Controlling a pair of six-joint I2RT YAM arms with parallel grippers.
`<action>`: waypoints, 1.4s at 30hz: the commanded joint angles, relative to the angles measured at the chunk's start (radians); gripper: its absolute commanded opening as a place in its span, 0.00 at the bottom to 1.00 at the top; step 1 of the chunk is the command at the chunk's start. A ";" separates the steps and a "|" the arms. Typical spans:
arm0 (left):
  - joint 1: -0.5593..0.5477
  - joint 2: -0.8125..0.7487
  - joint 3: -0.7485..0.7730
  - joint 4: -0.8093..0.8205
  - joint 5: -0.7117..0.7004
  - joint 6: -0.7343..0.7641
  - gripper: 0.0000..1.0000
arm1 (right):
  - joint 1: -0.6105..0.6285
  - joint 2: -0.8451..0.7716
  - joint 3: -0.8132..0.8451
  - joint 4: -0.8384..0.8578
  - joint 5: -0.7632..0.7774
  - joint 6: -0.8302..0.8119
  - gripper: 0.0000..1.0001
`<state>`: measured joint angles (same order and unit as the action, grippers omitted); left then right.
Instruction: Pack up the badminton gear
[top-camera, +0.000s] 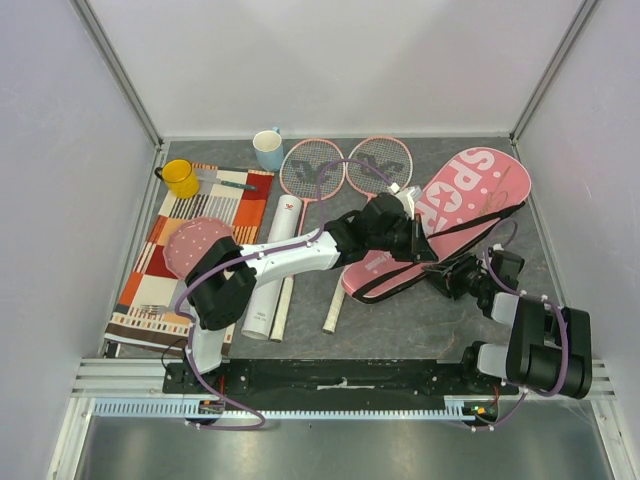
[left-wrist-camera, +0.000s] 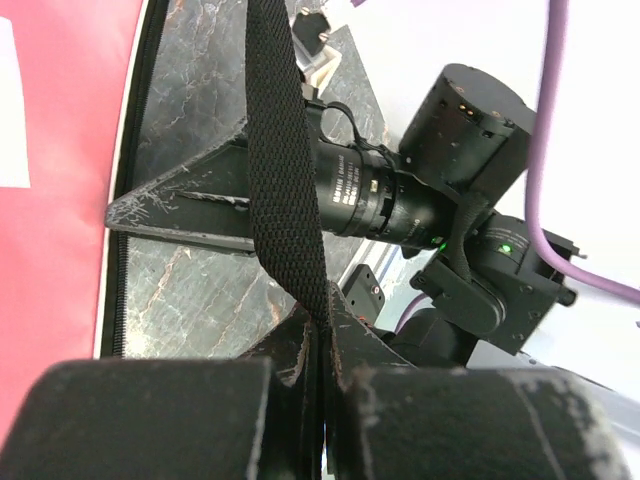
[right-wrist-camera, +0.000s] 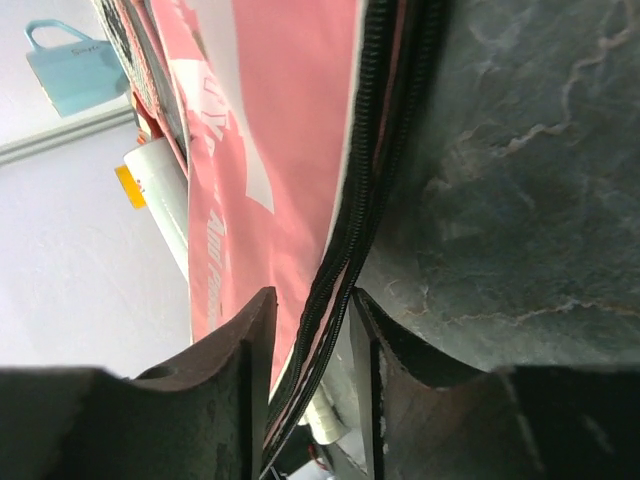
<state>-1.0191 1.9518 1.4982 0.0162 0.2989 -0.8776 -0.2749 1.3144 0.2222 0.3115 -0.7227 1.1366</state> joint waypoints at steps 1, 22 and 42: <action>-0.006 -0.030 0.002 0.031 0.003 0.003 0.02 | 0.003 -0.104 0.019 -0.103 0.016 -0.063 0.45; -0.006 -0.008 0.023 0.036 0.019 -0.012 0.02 | 0.008 -0.323 -0.061 -0.179 -0.081 0.002 0.42; -0.019 0.010 0.062 0.028 0.028 -0.029 0.02 | 0.068 -0.212 -0.124 0.017 -0.037 0.078 0.39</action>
<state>-1.0294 1.9541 1.5013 0.0166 0.2989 -0.8780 -0.2153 1.0798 0.1066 0.2333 -0.7689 1.1934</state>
